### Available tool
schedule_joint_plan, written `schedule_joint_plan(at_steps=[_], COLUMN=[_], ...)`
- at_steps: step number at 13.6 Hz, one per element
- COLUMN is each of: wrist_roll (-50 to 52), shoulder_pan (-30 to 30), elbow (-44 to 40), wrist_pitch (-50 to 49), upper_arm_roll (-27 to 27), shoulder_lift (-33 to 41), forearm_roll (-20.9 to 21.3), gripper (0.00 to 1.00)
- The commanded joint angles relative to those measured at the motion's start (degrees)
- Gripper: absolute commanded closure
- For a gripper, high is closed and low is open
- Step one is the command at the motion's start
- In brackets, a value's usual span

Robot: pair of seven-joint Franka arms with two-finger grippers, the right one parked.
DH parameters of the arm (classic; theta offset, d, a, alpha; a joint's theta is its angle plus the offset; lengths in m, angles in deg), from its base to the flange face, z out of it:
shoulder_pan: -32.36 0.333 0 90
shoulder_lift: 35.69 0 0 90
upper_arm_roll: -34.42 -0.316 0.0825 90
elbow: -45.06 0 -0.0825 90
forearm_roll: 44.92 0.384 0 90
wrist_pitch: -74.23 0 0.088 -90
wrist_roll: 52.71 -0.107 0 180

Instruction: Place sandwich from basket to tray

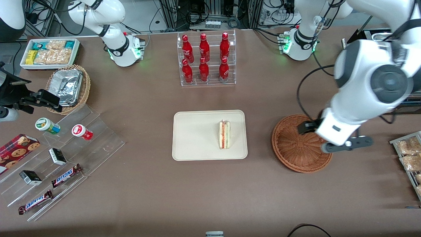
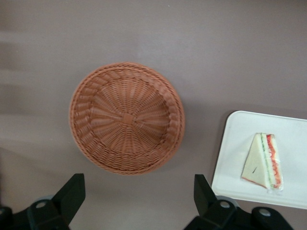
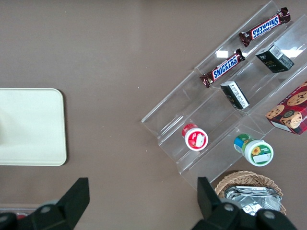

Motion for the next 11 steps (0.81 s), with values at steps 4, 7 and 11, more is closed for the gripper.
schedule_joint_plan(at_steps=[4,7,11], wrist_roll=[-6.4,-6.8,-6.9], shoulder_pan=[8.9,13.9,17.9], elbow=[1.9,2.7,7.9], wrist_pitch=[-4.8,-6.2,-6.2], upper_arm_roll=[4.6,8.8,10.8], shoulder_lift=[5.4,7.3,11.6], forearm_roll=[-1.0,-0.6,-0.3], gripper=[0.0,0.0,0.0])
